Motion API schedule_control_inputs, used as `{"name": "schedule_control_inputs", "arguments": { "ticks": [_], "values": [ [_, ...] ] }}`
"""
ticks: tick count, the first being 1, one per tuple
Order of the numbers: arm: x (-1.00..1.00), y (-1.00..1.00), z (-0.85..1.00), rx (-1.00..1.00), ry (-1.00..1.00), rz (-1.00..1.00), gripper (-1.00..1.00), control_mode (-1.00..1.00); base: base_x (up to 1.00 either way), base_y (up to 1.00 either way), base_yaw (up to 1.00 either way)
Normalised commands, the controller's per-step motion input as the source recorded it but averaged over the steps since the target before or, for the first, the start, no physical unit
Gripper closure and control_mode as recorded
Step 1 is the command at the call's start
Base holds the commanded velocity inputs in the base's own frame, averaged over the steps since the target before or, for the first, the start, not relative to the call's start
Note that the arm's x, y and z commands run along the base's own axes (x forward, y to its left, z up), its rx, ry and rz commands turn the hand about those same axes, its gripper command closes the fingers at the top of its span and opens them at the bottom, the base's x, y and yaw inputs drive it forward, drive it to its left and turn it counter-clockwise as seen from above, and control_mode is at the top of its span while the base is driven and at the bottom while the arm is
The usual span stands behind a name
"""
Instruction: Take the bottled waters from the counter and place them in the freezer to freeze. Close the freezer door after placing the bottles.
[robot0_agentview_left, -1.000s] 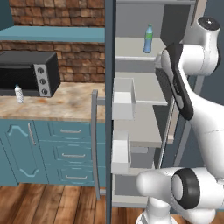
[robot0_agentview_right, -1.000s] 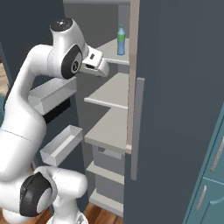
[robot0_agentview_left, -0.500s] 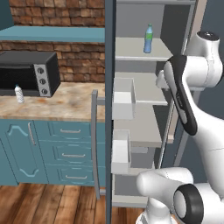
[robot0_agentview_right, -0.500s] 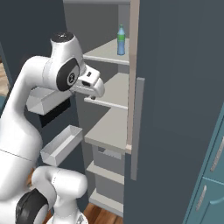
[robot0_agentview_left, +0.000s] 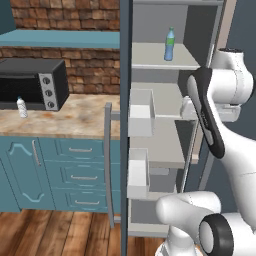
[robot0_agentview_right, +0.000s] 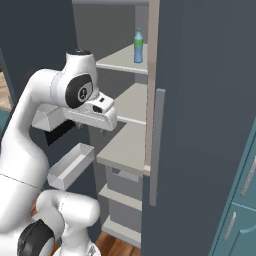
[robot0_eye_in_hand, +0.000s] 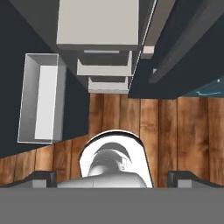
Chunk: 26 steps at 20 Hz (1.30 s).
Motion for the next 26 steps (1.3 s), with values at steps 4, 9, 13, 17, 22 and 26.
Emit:
{"name": "schedule_control_inputs", "arguments": {
  "ticks": [4,9,13,17,22,26],
  "values": [
    [-0.3,0.32,-0.47,0.0,0.32,0.0,-1.0,-1.0,0.0,0.0,0.0],
    [-0.22,0.11,-0.55,0.0,0.24,0.0,-1.0,-1.0,0.0,0.0,0.0],
    [-0.51,0.02,-0.45,0.01,0.14,0.01,-1.0,-1.0,0.0,0.0,0.0],
    [-0.49,0.15,-0.23,0.0,0.02,0.04,-1.0,-1.0,0.0,0.0,0.0],
    [-0.5,0.14,-0.17,0.0,-0.05,0.04,-1.0,-1.0,0.0,0.0,0.0],
    [-0.23,0.08,-0.03,0.0,-0.13,0.04,-1.0,-1.0,0.0,0.0,0.0]
  ]
}}
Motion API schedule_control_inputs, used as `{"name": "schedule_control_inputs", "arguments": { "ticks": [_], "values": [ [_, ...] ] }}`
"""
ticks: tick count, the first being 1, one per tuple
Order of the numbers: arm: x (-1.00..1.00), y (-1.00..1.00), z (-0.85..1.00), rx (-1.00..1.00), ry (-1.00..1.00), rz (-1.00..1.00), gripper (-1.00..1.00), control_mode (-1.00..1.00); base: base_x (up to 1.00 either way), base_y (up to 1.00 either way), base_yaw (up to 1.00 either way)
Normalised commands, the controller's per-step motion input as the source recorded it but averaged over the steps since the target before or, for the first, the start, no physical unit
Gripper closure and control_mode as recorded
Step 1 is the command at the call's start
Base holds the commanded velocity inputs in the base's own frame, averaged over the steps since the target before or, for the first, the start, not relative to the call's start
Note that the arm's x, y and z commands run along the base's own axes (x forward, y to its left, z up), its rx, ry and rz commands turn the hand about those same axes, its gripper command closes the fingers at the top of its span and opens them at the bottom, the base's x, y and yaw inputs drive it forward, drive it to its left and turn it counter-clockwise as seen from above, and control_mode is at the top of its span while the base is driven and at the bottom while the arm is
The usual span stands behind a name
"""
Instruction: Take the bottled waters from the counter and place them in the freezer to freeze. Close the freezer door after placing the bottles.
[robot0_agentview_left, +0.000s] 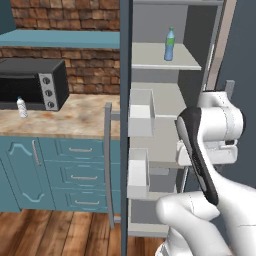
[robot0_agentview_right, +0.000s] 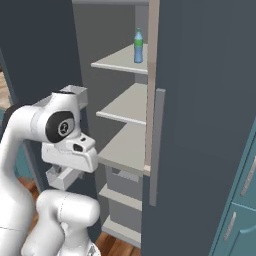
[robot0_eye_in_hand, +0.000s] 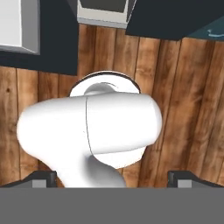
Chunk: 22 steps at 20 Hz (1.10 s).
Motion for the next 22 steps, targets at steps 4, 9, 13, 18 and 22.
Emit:
{"name": "schedule_control_inputs", "arguments": {
  "ticks": [4,9,13,18,22],
  "values": [
    [0.0,0.09,-0.01,0.0,-0.14,0.02,-1.0,-1.0,0.0,0.0,0.0],
    [0.01,0.02,-0.08,0.0,-0.02,0.0,-1.0,-1.0,0.0,0.0,0.0],
    [0.0,0.0,-0.02,0.0,0.0,0.0,-1.0,-1.0,0.0,0.0,0.0],
    [0.0,0.0,0.0,0.0,0.0,0.0,-1.0,-1.0,0.0,0.0,0.0],
    [-0.04,0.0,0.0,0.0,0.0,0.0,-1.0,1.0,-0.11,0.0,0.0]
  ]
}}
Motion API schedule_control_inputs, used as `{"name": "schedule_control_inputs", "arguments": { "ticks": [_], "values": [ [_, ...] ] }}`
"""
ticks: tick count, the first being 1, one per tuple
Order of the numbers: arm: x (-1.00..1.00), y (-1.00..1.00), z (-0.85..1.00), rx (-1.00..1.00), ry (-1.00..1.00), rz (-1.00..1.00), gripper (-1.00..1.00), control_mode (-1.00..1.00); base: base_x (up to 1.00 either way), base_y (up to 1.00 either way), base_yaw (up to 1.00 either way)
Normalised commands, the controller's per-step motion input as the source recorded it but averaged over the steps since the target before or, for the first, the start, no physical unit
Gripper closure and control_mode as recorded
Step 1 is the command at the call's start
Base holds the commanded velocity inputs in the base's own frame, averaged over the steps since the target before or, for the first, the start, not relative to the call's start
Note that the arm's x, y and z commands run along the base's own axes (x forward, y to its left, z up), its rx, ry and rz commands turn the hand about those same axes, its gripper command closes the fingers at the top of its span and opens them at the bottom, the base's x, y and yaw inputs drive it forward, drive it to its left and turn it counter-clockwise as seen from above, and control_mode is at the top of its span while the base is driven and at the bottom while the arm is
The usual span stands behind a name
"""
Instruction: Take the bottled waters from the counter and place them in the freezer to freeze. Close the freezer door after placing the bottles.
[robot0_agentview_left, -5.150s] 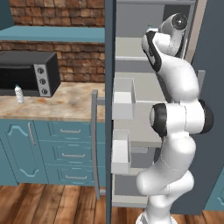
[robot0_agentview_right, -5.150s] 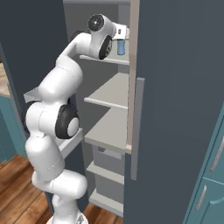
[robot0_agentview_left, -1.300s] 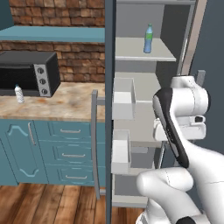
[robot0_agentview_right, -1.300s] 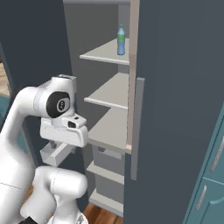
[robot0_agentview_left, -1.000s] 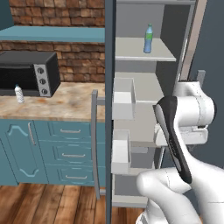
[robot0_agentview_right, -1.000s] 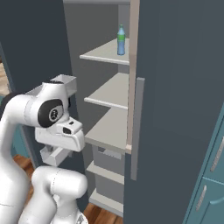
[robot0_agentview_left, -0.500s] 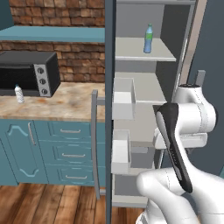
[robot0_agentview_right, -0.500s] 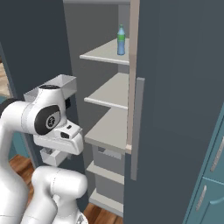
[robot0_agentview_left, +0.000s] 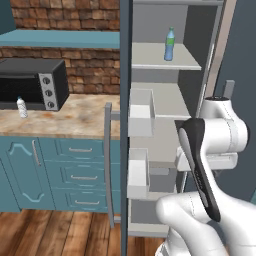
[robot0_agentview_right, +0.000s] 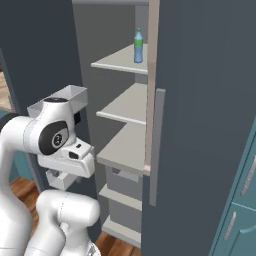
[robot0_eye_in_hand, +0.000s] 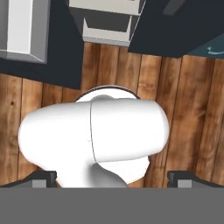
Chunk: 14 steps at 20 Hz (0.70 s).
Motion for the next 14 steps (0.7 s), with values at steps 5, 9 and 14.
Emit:
{"name": "schedule_control_inputs", "arguments": {
  "ticks": [5,9,14],
  "values": [
    [0.0,0.0,0.0,0.0,0.0,0.0,-1.0,1.0,-0.51,0.06,0.0],
    [0.0,0.0,0.0,0.0,0.0,0.0,-1.0,1.0,-0.63,0.15,0.0],
    [0.0,0.0,0.0,0.0,0.0,0.0,-1.0,1.0,-0.43,0.37,0.0]
  ]
}}
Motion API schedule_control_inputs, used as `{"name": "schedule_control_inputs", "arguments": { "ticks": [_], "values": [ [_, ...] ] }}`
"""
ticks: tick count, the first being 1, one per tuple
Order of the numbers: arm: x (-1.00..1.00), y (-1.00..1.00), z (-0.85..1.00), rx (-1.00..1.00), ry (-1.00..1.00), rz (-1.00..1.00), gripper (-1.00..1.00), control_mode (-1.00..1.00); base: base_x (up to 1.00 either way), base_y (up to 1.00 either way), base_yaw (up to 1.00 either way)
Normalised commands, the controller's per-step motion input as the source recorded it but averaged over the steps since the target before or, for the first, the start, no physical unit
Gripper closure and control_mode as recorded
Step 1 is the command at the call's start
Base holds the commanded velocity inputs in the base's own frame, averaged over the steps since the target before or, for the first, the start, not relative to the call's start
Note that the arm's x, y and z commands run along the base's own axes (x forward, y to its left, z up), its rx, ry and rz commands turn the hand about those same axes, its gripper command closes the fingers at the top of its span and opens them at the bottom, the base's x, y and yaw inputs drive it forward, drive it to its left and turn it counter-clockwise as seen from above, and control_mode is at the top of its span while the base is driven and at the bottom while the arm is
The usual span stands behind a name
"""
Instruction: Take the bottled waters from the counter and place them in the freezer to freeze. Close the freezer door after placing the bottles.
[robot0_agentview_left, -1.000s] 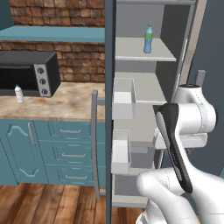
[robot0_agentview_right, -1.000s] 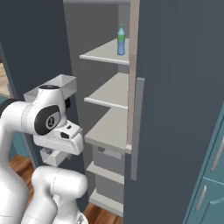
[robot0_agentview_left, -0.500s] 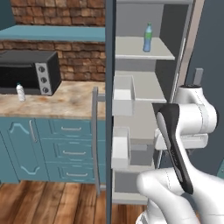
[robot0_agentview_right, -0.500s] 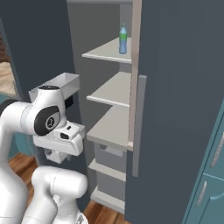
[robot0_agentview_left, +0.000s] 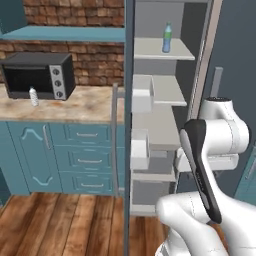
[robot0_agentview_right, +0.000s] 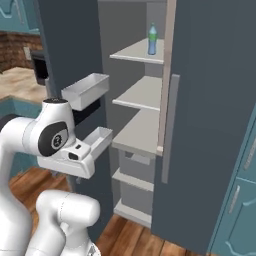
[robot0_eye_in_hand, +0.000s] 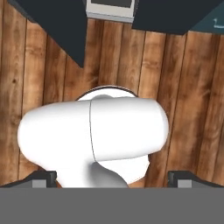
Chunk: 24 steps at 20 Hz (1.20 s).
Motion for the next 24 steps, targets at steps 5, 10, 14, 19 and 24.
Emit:
{"name": "schedule_control_inputs", "arguments": {
  "ticks": [5,10,14,19,24],
  "values": [
    [0.0,0.0,0.0,0.0,0.0,0.0,-1.0,1.0,-0.34,0.59,0.0],
    [0.0,0.0,0.0,0.0,0.0,0.0,-1.0,1.0,-0.17,0.64,0.0],
    [0.0,0.0,0.0,0.0,0.0,0.0,-1.0,1.0,-0.03,0.82,-0.04],
    [0.0,0.0,0.0,0.0,0.0,0.0,-1.0,1.0,0.0,0.78,-0.15],
    [0.0,0.0,0.0,0.0,0.0,0.0,-1.0,1.0,0.0,0.53,-0.17]
  ]
}}
